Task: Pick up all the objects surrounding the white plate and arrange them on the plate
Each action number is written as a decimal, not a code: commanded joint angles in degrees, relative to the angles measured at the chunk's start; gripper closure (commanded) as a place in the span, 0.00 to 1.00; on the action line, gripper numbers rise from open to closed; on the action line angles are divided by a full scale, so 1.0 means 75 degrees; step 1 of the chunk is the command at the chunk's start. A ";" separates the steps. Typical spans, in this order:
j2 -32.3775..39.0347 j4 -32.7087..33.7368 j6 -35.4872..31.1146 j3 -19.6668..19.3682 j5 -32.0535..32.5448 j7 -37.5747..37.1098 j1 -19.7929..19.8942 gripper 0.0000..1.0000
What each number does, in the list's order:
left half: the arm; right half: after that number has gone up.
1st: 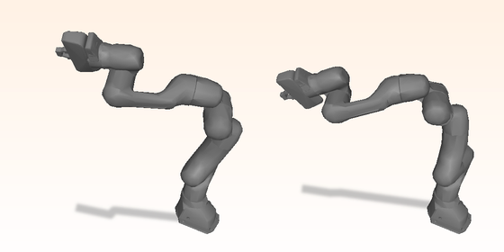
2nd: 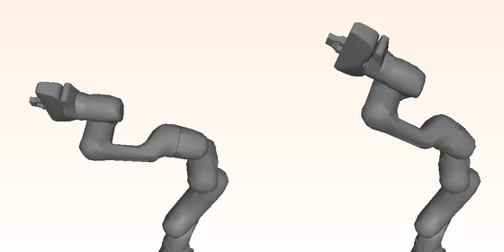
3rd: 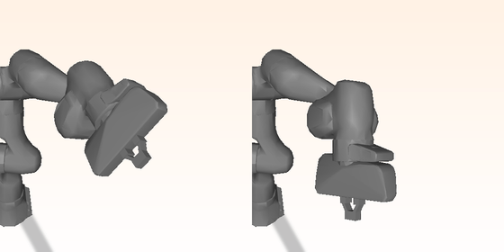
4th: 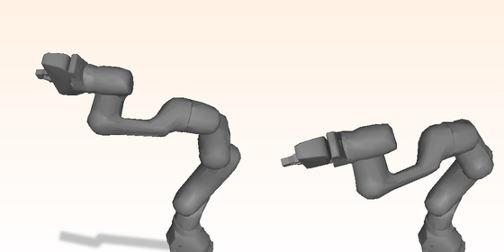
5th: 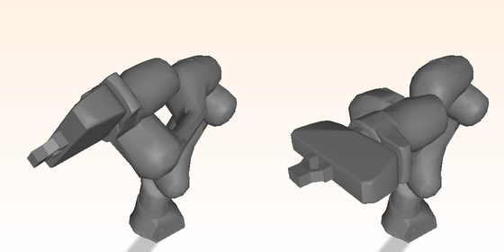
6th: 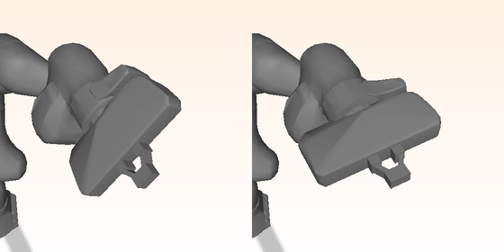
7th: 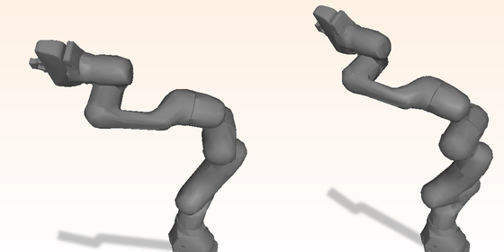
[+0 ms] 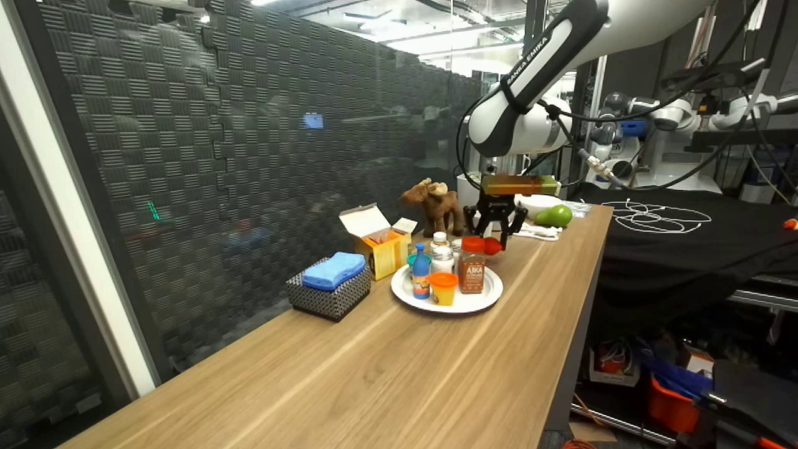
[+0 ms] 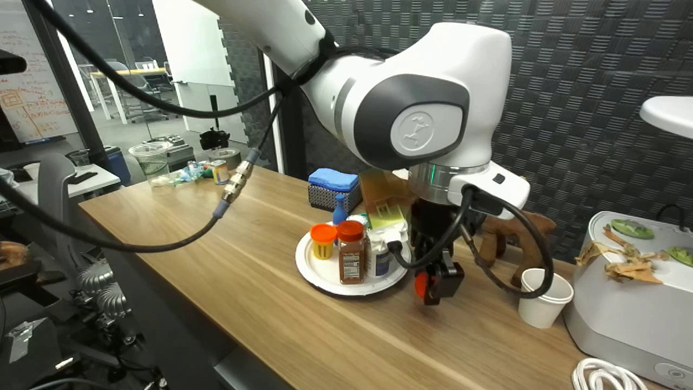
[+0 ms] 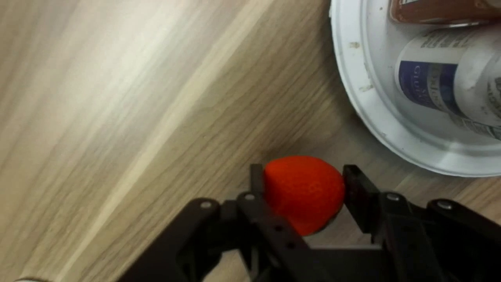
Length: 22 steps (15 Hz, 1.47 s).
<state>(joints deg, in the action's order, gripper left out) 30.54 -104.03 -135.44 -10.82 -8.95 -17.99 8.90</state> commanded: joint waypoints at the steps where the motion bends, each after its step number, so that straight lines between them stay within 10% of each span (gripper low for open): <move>1: -0.1524 -0.1428 -0.0734 -0.0387 0.0760 -0.0632 -0.0596 0.72; 7: -0.3640 -0.3526 -0.1216 -0.0193 0.2555 -0.1436 -0.1287 0.72; 12: -0.4452 -0.4682 -0.1034 0.0792 0.2285 -0.1152 -0.1383 0.72; 22: -0.3674 -0.4689 -0.1441 0.1304 0.2009 -0.0062 -0.1265 0.72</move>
<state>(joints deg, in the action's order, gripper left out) 0.19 -140.88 -143.67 -1.16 7.34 -21.93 -1.42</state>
